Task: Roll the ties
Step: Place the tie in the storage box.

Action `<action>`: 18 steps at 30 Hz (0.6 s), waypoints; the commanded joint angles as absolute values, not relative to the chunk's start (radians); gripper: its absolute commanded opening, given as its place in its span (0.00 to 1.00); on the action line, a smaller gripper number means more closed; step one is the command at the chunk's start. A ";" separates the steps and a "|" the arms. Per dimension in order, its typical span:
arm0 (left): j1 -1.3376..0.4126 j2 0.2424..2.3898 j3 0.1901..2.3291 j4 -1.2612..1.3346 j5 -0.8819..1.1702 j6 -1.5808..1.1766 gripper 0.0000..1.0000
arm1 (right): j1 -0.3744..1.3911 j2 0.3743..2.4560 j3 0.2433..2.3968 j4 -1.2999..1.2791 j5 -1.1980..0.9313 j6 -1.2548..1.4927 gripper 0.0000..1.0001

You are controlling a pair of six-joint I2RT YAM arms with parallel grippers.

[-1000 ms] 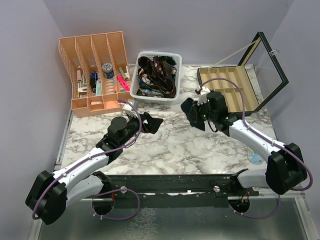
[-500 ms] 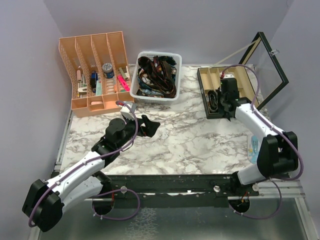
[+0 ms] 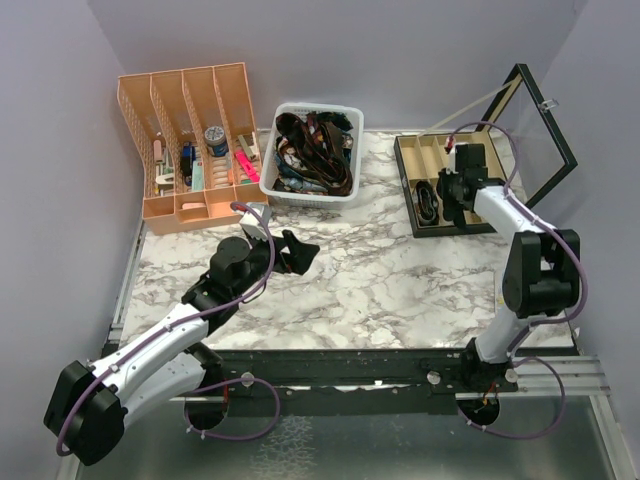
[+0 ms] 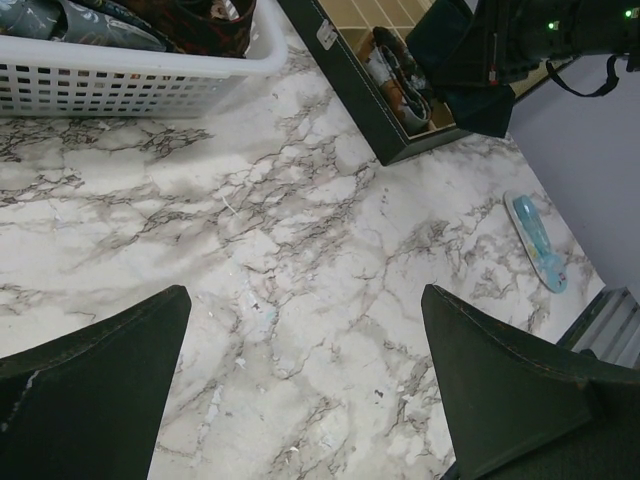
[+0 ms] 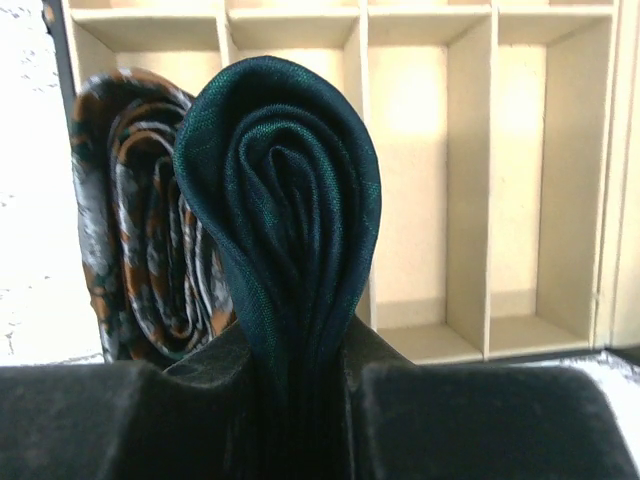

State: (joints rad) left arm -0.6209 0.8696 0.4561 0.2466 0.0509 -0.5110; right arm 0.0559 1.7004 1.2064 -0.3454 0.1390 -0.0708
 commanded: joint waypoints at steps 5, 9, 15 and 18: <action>-0.612 0.860 0.456 0.238 0.042 -0.501 0.99 | 0.005 1.809 1.309 -0.359 -0.024 -0.092 0.01; -0.611 0.866 0.455 0.237 0.041 -0.502 0.99 | -0.015 1.850 1.326 -0.387 -0.064 -0.078 0.01; -0.611 0.888 0.453 0.259 0.057 -0.508 0.99 | -0.027 1.896 1.338 -0.392 -0.077 -0.055 0.00; -0.609 0.901 0.453 0.268 0.062 -0.509 0.99 | -0.029 1.914 1.352 -0.393 -0.084 -0.047 0.00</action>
